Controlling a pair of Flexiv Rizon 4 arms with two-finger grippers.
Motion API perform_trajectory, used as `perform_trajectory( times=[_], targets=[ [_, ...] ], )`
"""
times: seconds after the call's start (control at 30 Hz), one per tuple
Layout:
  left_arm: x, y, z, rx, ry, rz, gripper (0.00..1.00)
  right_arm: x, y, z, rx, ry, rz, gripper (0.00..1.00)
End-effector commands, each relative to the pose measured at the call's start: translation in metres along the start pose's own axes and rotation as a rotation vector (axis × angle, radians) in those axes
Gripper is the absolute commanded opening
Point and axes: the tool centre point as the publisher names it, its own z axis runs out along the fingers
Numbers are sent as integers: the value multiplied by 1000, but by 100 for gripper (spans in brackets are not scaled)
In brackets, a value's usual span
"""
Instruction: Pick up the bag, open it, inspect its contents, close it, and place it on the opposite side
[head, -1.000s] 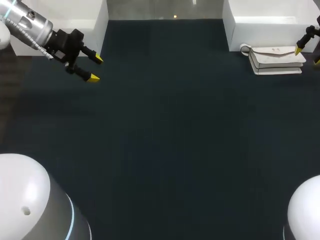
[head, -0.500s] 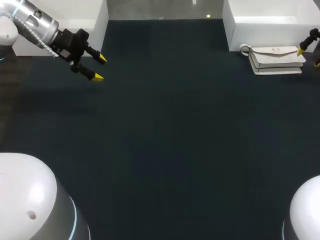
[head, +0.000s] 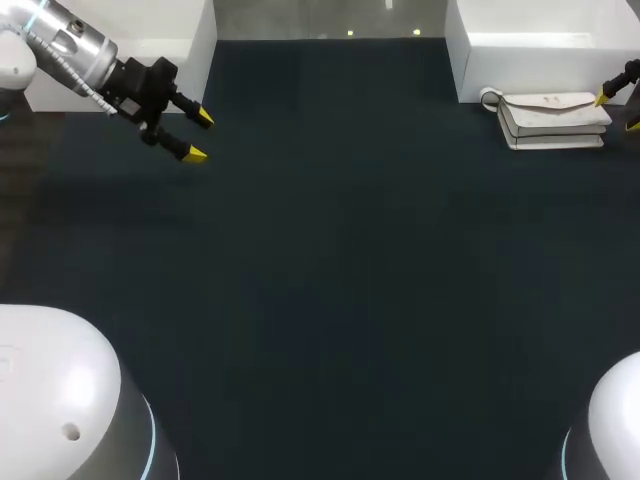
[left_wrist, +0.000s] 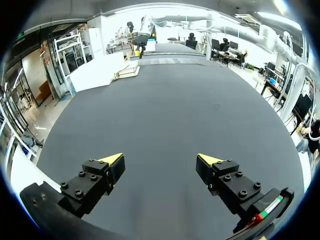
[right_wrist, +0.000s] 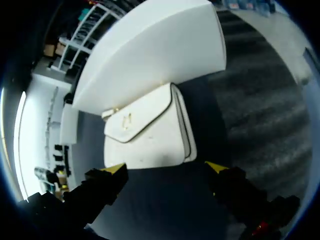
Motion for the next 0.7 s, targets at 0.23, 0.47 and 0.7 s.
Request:
perform_trajectory(
  times=[0.23, 0.47, 0.7],
  targets=[
    [-1, 1, 1, 3, 0, 1, 100, -21, 43, 13, 238, 164, 38, 86],
    [-1, 1, 1, 3, 0, 1, 100, -21, 60, 25, 253, 202, 39, 57],
    [-1, 1, 1, 3, 0, 1, 100, -16, 61, 38, 293, 214, 27, 45]
  ],
)
